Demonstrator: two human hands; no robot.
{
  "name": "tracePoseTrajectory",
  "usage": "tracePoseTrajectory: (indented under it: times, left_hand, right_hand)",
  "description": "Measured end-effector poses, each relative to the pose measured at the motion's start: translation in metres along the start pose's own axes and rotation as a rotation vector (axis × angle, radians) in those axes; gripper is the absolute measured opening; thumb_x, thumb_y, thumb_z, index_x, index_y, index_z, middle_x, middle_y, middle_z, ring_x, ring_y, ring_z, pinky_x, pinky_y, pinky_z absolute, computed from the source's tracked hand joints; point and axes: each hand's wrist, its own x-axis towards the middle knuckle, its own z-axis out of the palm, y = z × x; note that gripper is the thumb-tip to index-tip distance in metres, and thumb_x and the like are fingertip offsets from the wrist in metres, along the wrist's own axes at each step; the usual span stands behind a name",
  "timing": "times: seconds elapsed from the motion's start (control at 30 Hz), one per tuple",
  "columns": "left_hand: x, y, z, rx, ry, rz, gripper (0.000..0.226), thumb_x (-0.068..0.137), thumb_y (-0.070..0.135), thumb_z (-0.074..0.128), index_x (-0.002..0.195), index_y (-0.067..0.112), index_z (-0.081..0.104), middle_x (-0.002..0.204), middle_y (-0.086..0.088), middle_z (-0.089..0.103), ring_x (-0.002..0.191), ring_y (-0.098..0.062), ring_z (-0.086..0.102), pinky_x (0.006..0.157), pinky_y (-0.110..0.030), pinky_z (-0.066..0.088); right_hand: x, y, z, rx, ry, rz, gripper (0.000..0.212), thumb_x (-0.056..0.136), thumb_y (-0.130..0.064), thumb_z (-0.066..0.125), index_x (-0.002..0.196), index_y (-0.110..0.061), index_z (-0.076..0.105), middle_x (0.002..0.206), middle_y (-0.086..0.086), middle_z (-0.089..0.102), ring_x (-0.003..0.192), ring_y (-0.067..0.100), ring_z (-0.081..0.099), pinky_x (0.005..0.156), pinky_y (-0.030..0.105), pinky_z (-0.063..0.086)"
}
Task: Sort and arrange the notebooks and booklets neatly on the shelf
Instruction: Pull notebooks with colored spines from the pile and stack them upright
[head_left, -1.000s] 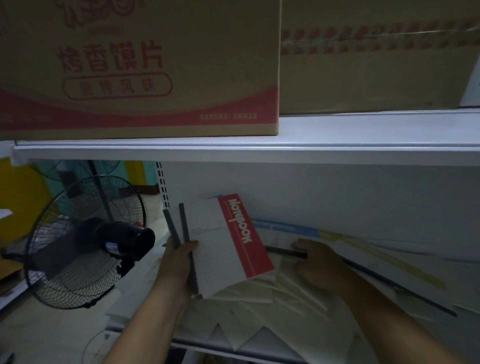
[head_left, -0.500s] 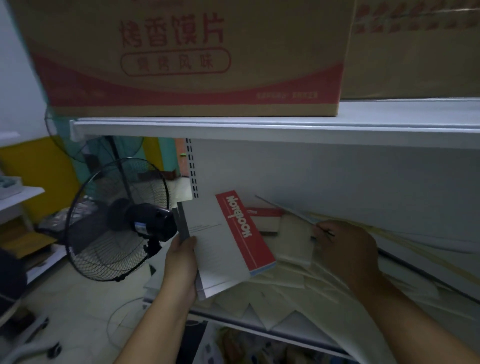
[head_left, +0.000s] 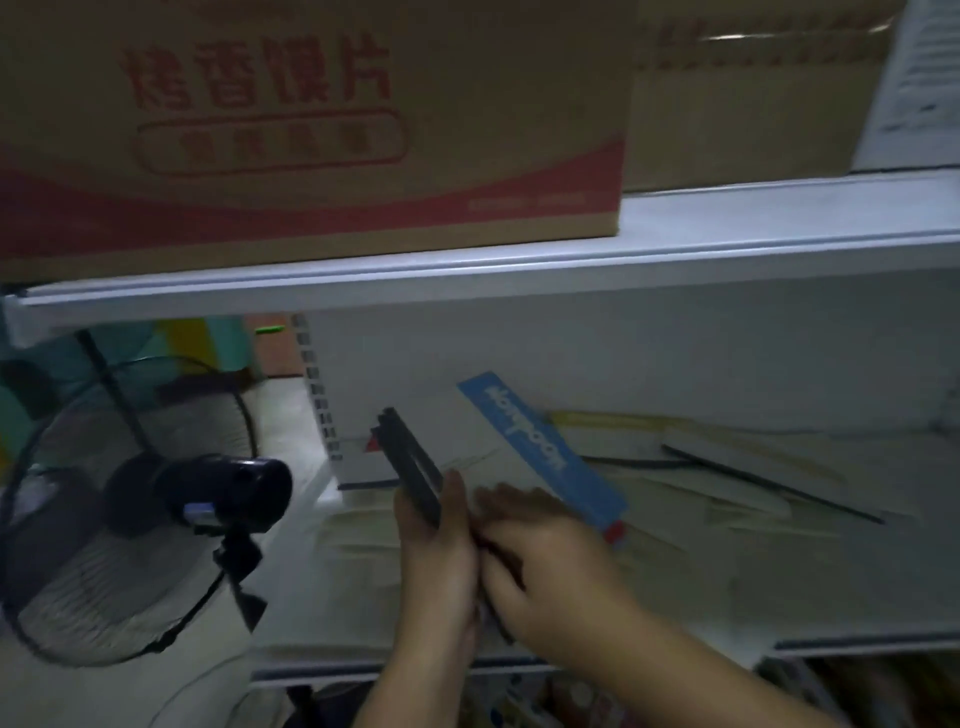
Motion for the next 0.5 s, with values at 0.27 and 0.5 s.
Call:
tracePoseTrajectory:
  times: [0.27,0.5]
  left_hand:
    - [-0.045,-0.022,0.053,0.12,-0.311,-0.106,0.03,0.092,-0.002,0.05,0.113,0.018,0.056,0.103,-0.002,0.068,0.091,-0.021,0.066,0.07,-0.031,0.05]
    - [-0.117,-0.079,0.161,0.236,-0.488,-0.113,0.028,0.092,0.002,0.051,0.116,0.016,0.056,0.097,0.003,0.066,0.089,-0.018,0.064,0.073,-0.03,0.049]
  right_hand:
    - [-0.067,0.091,-0.088,0.354,0.249,0.678,0.056,0.085,-0.024,0.062,0.137,-0.013,0.045,0.132,0.004,0.054,0.117,0.02,0.055,0.095,0.02,0.042]
    - [-0.179,0.163,-0.148,0.794,0.415,0.942,0.031,0.088,-0.007,0.063,0.117,-0.014,0.055,0.094,-0.003,0.069,0.071,0.005,0.068,0.061,0.017,0.054]
